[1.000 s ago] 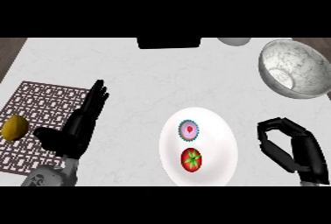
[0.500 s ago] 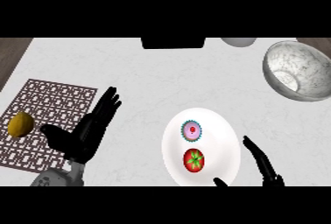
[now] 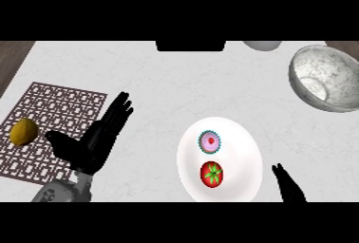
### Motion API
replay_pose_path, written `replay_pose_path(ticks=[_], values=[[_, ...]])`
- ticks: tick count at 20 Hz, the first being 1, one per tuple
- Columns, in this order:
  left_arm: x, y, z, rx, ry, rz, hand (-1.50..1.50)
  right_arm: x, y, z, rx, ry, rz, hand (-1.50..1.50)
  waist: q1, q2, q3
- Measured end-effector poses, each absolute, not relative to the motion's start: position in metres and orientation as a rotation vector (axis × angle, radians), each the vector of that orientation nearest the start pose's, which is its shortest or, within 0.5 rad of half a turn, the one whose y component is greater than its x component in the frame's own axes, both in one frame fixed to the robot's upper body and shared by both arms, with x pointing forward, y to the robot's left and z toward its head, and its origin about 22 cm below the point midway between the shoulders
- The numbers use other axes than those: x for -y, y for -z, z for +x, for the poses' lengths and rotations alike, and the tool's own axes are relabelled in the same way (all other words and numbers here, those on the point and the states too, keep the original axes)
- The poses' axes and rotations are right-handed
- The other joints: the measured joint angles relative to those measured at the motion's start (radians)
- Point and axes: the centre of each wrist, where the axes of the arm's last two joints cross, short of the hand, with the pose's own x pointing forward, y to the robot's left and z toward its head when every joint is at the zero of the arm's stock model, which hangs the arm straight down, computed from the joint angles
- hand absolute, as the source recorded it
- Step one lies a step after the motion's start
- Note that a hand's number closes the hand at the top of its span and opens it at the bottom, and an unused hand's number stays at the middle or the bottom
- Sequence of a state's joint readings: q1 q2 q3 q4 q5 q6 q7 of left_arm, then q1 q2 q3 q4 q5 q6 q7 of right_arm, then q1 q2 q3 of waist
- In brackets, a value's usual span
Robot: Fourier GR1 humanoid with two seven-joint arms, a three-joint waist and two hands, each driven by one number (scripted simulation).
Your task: Pick the tomato from the plate and place it in the bowl
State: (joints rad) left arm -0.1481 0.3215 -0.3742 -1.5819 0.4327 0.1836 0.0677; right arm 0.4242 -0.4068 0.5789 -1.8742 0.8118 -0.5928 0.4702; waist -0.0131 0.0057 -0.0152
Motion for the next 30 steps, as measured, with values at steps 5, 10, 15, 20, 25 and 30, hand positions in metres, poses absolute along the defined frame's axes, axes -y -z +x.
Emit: replay_pose_path(ticks=[5, 10, 15, 20, 25, 30], values=[[-0.203, -0.033, 0.260, 1.489, 0.144, -0.259, 0.00, 0.177, -0.024, 0.117, 1.101, -0.586, -0.839, -1.50, 0.024, 0.003, 0.002], [-0.196, -0.033, 0.261, 1.487, 0.147, -0.276, 0.00, 0.135, -0.053, 0.136, 0.952, -0.619, -0.826, -1.50, 0.034, 0.001, 0.007], [-0.200, -0.033, 0.263, 1.487, 0.148, -0.274, 0.00, 0.111, -0.069, 0.153, 0.893, -0.642, -0.815, -1.50, 0.029, -0.001, 0.011], [-0.200, -0.029, 0.265, 1.490, 0.148, -0.273, 0.00, 0.101, -0.066, 0.168, 0.831, -0.691, -0.798, -1.50, 0.026, -0.001, 0.012], [-0.196, -0.028, 0.265, 1.485, 0.146, -0.275, 0.00, 0.095, -0.063, 0.182, 0.798, -0.733, -0.776, -1.50, 0.025, -0.002, 0.013], [-0.192, -0.030, 0.264, 1.481, 0.136, -0.279, 0.00, 0.091, -0.056, 0.196, 0.778, -0.771, -0.772, -1.50, 0.023, -0.004, 0.014]])
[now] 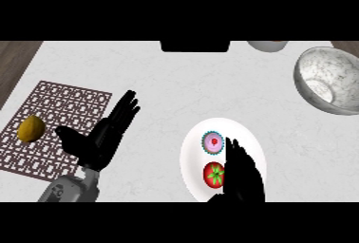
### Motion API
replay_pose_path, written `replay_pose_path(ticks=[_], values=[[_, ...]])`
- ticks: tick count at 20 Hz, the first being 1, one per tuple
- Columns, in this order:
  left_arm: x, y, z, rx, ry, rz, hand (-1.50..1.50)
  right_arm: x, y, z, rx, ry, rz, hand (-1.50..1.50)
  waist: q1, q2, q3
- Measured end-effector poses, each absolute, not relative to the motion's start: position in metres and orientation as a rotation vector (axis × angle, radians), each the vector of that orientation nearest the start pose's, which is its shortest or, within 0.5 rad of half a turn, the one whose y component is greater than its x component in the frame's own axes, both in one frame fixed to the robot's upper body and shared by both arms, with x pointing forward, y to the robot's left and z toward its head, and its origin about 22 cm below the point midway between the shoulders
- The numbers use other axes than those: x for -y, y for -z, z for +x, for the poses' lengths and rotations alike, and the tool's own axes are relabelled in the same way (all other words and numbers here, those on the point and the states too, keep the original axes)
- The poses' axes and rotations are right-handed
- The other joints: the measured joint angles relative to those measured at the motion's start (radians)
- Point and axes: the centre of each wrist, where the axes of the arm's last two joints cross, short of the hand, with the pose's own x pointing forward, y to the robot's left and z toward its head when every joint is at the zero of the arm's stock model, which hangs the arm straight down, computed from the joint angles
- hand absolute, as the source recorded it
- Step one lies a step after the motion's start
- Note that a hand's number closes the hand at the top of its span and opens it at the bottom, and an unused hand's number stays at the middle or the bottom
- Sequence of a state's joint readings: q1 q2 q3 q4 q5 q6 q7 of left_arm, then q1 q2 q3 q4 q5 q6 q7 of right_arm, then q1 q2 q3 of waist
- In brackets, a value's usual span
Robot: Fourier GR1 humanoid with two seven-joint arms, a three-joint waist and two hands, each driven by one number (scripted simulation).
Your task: Pick the tomato from the plate and place it in the bowl
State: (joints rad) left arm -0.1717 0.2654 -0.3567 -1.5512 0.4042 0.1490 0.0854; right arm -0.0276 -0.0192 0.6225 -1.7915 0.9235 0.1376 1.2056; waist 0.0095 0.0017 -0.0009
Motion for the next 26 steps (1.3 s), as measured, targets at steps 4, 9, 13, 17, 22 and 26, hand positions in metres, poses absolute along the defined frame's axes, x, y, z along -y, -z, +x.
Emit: replay_pose_path(ticks=[4, 9, 13, 17, 22, 26], values=[[-0.201, -0.031, 0.266, 1.484, 0.135, -0.274, 0.00, 0.084, -0.051, 0.198, 0.770, -0.794, -0.777, -1.50, -0.001, -0.001, 0.000], [-0.202, -0.025, 0.264, 1.484, 0.133, -0.273, 0.00, 0.081, -0.041, 0.201, 0.750, -0.804, -0.790, -1.50, -0.004, -0.001, 0.000], [-0.200, -0.025, 0.265, 1.479, 0.135, -0.267, 0.00, 0.079, -0.035, 0.205, 0.744, -0.813, -0.801, -1.50, -0.005, -0.001, 0.000], [-0.200, -0.023, 0.265, 1.481, 0.133, -0.277, 0.00, 0.078, -0.024, 0.208, 0.728, -0.817, -0.812, -1.50, -0.006, -0.001, 0.000], [-0.203, -0.027, 0.265, 1.483, 0.132, -0.275, 0.00, 0.080, -0.017, 0.212, 0.719, -0.798, -0.813, -1.50, -0.006, -0.002, 0.000], [-0.200, -0.026, 0.264, 1.483, 0.128, -0.269, 0.00, 0.081, -0.006, 0.214, 0.704, -0.792, -0.822, -1.50, -0.006, -0.003, 0.000]])
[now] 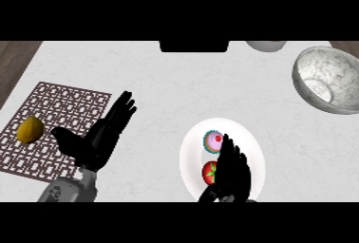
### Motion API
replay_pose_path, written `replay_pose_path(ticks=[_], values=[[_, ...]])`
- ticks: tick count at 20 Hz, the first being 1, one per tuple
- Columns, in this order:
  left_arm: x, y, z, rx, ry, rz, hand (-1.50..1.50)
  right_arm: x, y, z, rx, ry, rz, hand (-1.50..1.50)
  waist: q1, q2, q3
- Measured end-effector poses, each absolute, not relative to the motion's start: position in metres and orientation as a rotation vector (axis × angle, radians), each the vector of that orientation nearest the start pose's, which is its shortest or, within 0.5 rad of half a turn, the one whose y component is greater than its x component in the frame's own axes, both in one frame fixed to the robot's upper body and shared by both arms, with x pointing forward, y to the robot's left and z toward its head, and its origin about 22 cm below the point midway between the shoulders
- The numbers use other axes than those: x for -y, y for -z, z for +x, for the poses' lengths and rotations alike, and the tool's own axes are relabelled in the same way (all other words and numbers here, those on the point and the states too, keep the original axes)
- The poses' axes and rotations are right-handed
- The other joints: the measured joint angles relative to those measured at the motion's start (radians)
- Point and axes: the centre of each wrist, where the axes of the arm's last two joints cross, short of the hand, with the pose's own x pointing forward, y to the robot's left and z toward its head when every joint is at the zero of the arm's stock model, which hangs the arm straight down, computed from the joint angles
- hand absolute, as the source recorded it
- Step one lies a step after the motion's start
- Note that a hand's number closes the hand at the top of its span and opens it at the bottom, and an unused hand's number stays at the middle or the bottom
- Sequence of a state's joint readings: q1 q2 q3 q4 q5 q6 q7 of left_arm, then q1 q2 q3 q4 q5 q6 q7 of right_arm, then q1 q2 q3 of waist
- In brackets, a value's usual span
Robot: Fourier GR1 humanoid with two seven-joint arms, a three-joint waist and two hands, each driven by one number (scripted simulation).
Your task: Pick the tomato from the plate and place it in the bowl
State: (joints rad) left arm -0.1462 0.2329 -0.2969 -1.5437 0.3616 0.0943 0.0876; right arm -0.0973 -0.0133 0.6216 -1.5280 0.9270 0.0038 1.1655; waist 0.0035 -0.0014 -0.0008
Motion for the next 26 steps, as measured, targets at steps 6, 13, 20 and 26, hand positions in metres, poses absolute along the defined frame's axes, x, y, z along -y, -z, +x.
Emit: replay_pose_path(ticks=[6, 13, 20, 26], values=[[-0.203, -0.023, 0.263, 1.481, 0.127, -0.271, 0.00, 0.080, 0.001, 0.215, 0.760, -0.799, -0.834, 1.50, -0.003, -0.004, -0.002], [-0.205, -0.030, 0.266, 1.482, 0.127, -0.267, 0.00, 0.080, 0.006, 0.219, 0.789, -0.803, -0.857, 1.50, -0.005, -0.007, -0.005], [-0.204, -0.031, 0.265, 1.483, 0.127, -0.274, 0.00, 0.096, 0.004, 0.228, 0.834, -0.890, -0.883, 1.50, -0.004, -0.006, -0.003], [-0.203, -0.027, 0.267, 1.486, 0.124, -0.269, 0.00, 0.182, -0.001, 0.246, 0.910, -1.167, -0.890, 1.50, -0.005, 0.000, 0.000]])
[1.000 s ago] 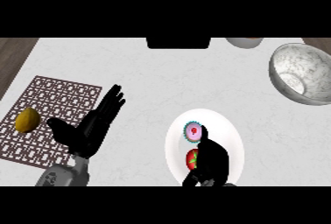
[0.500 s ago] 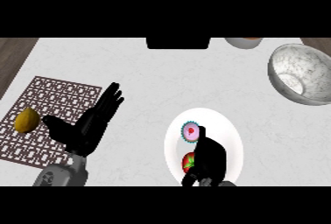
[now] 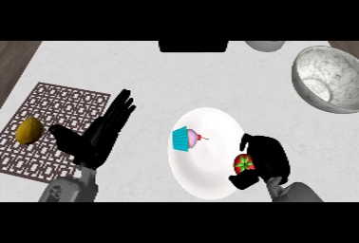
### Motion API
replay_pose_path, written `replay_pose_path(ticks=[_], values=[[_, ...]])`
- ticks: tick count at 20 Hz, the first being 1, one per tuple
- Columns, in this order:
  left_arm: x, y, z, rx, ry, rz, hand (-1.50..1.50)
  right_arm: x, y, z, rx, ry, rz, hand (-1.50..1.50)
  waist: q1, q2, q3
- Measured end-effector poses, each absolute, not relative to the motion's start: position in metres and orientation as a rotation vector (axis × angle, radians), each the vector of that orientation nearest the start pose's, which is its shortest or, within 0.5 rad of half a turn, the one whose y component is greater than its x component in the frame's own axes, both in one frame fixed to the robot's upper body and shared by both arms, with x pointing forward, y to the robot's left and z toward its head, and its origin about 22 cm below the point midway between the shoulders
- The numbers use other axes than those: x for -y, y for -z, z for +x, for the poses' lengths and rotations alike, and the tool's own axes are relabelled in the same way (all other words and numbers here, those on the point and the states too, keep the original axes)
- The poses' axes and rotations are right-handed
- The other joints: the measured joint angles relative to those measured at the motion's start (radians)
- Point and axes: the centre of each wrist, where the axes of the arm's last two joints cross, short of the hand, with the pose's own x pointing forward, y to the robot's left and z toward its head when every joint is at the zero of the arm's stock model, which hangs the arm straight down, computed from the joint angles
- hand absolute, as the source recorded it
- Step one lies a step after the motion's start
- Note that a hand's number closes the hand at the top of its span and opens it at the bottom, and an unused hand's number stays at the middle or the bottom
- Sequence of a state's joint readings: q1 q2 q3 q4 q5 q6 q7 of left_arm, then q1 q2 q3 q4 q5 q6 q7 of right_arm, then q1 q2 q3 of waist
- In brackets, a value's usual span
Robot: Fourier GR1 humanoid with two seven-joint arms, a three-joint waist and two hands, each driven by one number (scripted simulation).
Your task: Pick the tomato from the plate and place it in the bowl
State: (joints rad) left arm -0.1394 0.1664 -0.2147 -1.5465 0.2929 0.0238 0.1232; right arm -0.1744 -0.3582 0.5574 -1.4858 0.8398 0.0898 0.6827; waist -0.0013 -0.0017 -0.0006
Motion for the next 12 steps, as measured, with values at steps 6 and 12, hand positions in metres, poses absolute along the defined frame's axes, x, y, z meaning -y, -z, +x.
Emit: replay_pose_path(ticks=[6, 12], values=[[-0.203, -0.021, 0.263, 1.484, 0.129, -0.266, 0.00, 0.220, -0.038, 0.260, 0.988, -1.203, -1.004, 1.50, -0.001, 0.000, 0.000], [-0.210, -0.025, 0.263, 1.483, 0.119, -0.260, 0.00, 0.227, -0.097, 0.241, 1.149, -1.108, -1.068, 1.50, -0.009, -0.002, 0.000]])
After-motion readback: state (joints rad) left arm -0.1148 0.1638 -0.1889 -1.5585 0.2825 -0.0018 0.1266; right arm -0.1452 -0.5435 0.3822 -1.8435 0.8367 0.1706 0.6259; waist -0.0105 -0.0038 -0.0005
